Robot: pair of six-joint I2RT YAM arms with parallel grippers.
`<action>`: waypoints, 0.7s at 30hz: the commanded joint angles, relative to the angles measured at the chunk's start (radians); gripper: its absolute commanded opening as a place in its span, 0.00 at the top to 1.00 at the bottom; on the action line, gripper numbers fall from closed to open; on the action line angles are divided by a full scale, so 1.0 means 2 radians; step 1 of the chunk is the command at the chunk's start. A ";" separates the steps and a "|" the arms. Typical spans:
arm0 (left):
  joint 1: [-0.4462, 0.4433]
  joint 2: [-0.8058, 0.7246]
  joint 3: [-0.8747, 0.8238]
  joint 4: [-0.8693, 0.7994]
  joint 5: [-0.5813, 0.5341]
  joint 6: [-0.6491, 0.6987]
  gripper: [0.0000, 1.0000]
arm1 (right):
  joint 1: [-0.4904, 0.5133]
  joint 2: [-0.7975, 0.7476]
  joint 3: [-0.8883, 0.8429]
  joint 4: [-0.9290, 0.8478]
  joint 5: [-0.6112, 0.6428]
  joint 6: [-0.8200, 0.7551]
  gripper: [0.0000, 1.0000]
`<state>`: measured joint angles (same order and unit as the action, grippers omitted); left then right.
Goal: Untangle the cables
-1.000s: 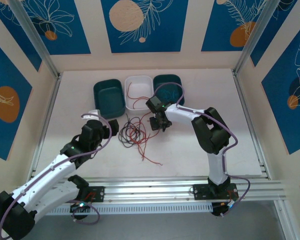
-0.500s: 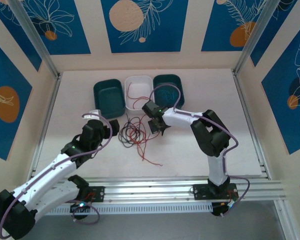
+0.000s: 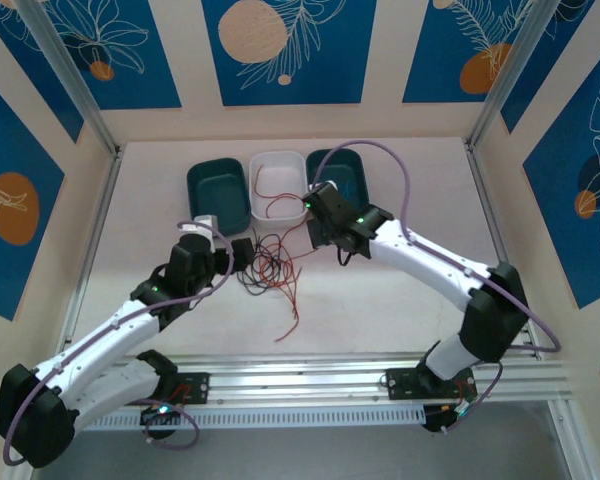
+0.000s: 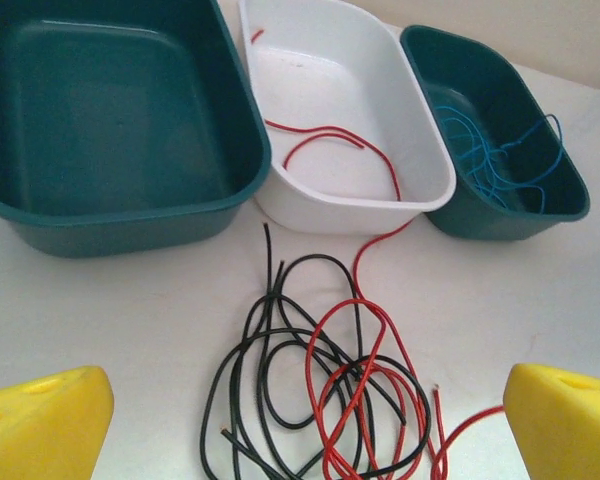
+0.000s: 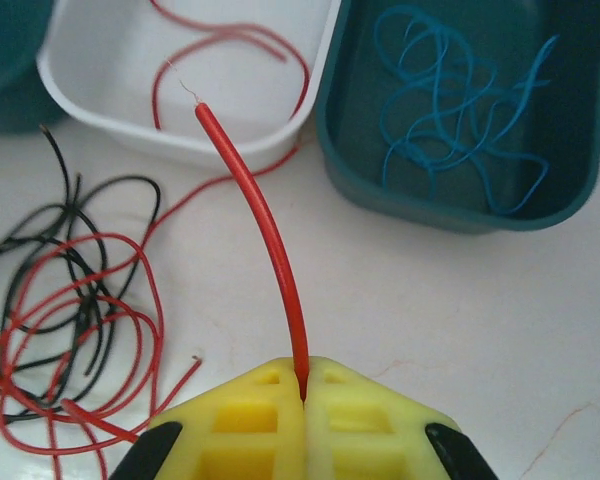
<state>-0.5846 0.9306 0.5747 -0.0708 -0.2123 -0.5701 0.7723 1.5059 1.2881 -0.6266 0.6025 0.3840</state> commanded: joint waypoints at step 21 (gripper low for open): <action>0.002 -0.006 -0.031 0.025 0.030 -0.010 0.00 | -0.003 -0.060 0.173 0.068 -0.025 -0.121 1.00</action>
<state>-0.5846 0.9436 0.5278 -0.0364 -0.1570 -0.5758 0.7712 1.3708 1.5738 -0.5549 0.5602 0.1997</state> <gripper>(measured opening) 0.998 0.047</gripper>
